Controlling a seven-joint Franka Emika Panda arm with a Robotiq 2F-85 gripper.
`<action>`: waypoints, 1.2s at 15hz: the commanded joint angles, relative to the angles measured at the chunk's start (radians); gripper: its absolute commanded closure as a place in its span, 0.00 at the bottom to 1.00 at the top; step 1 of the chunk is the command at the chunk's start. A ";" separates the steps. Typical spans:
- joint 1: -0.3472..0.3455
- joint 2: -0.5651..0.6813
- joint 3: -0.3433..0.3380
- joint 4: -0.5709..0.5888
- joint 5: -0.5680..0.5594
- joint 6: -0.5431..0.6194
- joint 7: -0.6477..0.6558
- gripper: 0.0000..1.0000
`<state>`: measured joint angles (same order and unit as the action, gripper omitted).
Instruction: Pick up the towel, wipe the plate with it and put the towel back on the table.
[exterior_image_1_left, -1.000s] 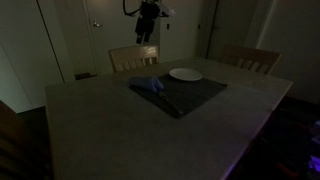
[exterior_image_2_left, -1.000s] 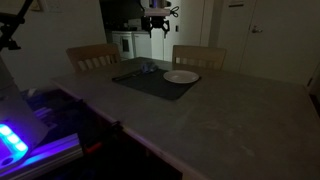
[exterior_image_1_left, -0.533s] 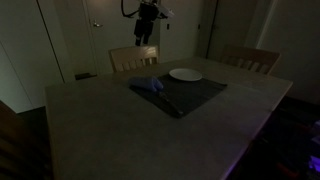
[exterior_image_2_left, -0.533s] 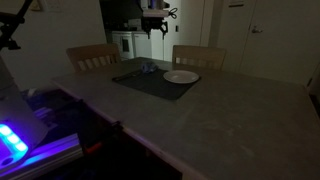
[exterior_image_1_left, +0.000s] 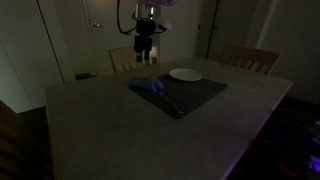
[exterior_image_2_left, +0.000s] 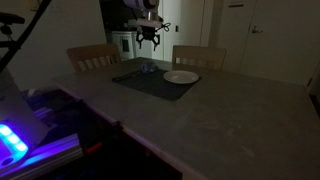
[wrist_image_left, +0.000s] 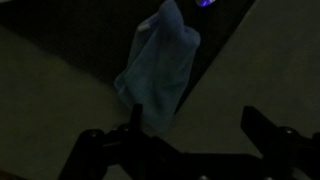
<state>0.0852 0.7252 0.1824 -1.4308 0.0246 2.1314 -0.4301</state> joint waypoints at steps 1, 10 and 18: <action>0.005 0.033 0.003 0.055 -0.002 -0.140 0.013 0.00; 0.008 0.138 -0.006 0.078 0.011 -0.045 0.094 0.00; 0.004 0.159 -0.013 0.066 0.009 0.018 0.133 0.00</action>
<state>0.0896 0.8719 0.1735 -1.3732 0.0310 2.1323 -0.3091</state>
